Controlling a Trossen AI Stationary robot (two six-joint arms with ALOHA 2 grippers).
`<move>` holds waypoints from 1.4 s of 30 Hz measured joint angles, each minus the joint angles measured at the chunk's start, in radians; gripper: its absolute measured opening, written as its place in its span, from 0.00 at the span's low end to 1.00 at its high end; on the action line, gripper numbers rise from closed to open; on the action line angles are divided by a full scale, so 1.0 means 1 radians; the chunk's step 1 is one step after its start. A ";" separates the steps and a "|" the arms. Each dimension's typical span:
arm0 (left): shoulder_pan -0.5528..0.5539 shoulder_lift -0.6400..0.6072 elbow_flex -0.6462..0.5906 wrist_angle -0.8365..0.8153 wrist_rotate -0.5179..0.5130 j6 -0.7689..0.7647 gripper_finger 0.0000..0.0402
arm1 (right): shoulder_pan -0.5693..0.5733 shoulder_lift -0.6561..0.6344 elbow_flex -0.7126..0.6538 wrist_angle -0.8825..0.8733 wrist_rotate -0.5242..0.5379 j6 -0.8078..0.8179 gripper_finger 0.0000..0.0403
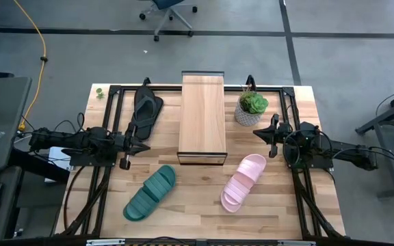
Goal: Pick and place slippers onto the shelf
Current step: Put the pink pair of slippers on the shelf
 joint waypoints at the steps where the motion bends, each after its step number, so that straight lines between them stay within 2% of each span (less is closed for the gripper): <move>1: 0.000 0.000 0.000 0.000 0.000 -0.036 0.00 | 0.000 0.000 0.000 0.000 0.000 0.000 0.00; 3: 0.000 0.000 0.000 0.000 0.000 -0.098 0.00 | 0.000 0.000 0.000 0.000 0.000 0.012 0.00; 6: 0.000 0.000 0.000 0.000 0.000 -0.190 0.00 | 0.000 0.000 0.000 0.002 0.000 0.113 0.00; 12: 0.000 0.000 0.000 0.002 -0.001 -0.548 0.00 | 0.000 0.000 0.009 0.004 0.000 0.598 0.00; 16: 0.000 0.000 0.000 0.003 -0.022 -0.729 0.00 | 0.000 0.000 0.011 0.004 0.000 0.932 0.00; 21: 0.000 0.000 0.000 0.009 -0.059 -0.808 0.00 | 0.000 0.000 0.013 0.004 0.018 1.183 0.00; 27: 0.000 0.000 0.000 0.023 -0.131 -0.807 0.00 | 0.000 0.000 0.014 0.004 0.052 1.293 0.00; 39: 0.000 0.000 0.000 0.024 -0.140 -0.801 0.00 | 0.000 0.000 0.016 0.004 0.067 1.325 0.00; 42: 0.000 0.000 0.000 0.024 -0.139 -0.746 0.00 | 0.000 0.000 0.016 0.010 0.061 1.307 0.00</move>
